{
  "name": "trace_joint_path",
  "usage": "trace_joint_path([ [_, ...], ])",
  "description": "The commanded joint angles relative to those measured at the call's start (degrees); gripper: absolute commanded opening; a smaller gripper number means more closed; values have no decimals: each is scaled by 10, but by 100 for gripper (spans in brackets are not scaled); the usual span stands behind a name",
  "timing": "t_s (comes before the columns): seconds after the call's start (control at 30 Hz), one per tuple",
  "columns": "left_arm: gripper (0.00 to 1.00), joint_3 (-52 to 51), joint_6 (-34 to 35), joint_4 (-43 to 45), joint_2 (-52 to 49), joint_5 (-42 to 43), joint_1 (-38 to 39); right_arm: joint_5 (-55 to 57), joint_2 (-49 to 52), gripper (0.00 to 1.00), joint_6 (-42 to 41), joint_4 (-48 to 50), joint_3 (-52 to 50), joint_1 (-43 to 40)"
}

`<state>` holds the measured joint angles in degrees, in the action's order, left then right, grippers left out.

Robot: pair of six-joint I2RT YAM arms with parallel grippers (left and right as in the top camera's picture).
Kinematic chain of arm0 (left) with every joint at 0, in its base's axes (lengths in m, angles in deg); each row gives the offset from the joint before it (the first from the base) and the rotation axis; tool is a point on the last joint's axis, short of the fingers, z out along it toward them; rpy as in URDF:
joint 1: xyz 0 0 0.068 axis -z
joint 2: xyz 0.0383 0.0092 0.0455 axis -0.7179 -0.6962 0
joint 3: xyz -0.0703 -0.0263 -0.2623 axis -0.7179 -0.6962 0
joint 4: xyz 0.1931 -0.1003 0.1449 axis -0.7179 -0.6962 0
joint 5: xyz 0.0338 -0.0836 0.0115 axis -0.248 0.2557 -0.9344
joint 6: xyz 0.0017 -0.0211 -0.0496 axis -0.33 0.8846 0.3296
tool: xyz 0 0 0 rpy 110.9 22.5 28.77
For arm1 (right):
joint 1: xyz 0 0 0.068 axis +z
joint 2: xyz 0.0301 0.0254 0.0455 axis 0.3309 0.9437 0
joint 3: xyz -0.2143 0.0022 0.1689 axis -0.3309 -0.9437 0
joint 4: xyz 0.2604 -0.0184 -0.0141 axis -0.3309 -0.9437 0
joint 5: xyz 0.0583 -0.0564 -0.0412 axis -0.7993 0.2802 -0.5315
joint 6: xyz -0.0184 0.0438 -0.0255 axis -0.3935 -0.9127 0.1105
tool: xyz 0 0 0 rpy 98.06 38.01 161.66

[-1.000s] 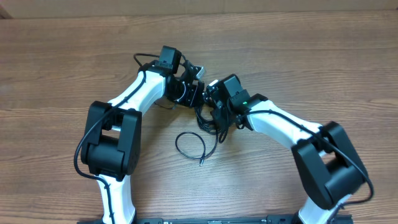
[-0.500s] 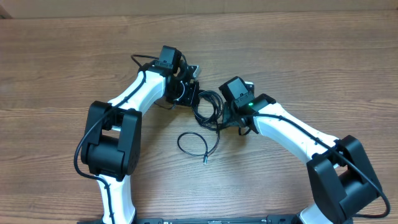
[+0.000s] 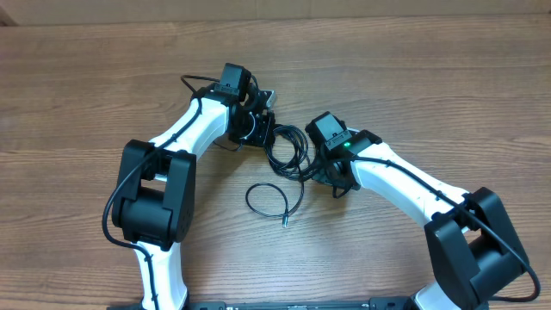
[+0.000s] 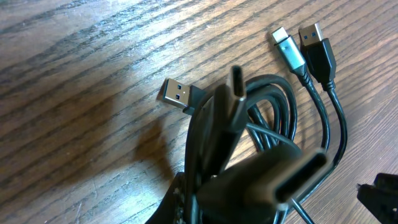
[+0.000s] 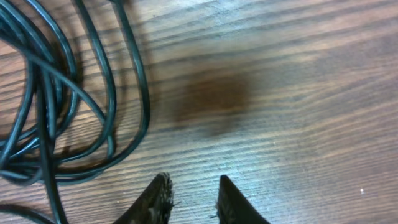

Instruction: Untangle cables

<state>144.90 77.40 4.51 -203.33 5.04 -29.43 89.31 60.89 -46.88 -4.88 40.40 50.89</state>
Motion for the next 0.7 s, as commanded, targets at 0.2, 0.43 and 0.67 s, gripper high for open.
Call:
trace_joint_path([
  [0.2, 4, 0, 3, 2, 12, -7, -3, -124, -12, 25, 233, 64, 49, -50],
  [0.43, 4, 0, 4, 2, 12, -7, -3, -125, 10, 20, 396, 128, 50, -45],
  [0.67, 4, 0, 4, 2, 12, -7, -3, -140, 73, 22, 505, 219, 50, -33],
])
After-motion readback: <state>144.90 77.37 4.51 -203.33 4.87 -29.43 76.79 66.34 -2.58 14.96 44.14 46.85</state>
